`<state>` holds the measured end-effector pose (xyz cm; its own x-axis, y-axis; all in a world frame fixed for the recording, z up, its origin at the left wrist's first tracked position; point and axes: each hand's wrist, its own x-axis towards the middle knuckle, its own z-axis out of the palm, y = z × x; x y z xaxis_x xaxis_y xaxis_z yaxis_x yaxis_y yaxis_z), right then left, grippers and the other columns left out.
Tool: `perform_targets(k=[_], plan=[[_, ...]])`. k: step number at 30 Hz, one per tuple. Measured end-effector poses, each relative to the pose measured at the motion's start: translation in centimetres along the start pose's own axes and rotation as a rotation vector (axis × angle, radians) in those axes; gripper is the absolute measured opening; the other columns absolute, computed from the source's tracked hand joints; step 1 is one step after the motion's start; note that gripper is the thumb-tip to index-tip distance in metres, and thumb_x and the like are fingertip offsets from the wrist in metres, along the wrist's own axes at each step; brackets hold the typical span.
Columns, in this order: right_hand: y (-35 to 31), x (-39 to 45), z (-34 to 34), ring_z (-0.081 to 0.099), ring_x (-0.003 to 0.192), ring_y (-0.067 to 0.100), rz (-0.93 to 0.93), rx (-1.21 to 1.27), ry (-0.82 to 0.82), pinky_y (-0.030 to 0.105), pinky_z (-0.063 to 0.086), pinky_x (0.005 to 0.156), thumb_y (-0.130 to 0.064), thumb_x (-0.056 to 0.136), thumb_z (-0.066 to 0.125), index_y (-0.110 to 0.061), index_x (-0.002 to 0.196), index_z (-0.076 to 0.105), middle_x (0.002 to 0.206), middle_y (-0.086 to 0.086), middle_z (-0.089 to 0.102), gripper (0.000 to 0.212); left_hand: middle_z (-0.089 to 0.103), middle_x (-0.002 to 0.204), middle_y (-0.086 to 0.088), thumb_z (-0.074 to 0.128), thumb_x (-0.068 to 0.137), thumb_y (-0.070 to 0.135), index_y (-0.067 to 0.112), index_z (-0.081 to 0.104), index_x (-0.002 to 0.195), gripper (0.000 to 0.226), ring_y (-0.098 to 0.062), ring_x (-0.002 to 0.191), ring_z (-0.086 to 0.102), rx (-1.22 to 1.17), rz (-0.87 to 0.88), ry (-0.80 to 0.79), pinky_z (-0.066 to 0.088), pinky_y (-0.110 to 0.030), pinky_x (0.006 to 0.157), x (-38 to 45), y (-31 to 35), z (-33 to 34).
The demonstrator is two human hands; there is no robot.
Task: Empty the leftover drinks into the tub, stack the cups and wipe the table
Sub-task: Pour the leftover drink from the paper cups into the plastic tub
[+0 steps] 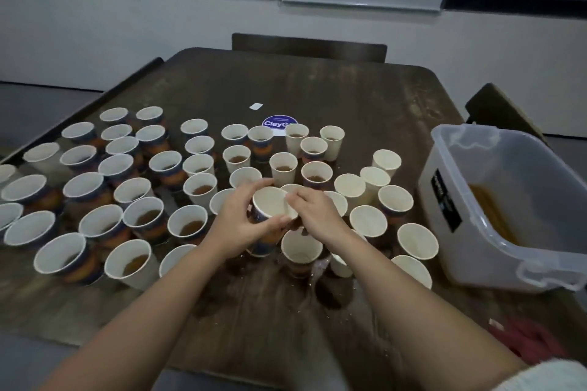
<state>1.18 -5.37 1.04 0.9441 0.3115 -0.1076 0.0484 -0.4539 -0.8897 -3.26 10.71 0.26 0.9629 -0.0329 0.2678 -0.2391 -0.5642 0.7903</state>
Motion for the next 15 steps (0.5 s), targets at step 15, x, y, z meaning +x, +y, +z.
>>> perform_targets(k=[15], plan=[[2.3,3.1,4.0,0.060,0.094,0.026,0.135,-0.424,0.016,0.031,0.044,0.076,-0.024,0.096,0.051,-0.010,0.092,0.070,0.100,0.010,0.069,0.024,0.039,0.128,0.013,0.079,0.064,0.059,0.025,0.041,0.140,0.091,-0.006,0.123,0.035,0.273,-0.141,-0.456,0.033,-0.028,0.108,-4.5,-7.4,-1.2]])
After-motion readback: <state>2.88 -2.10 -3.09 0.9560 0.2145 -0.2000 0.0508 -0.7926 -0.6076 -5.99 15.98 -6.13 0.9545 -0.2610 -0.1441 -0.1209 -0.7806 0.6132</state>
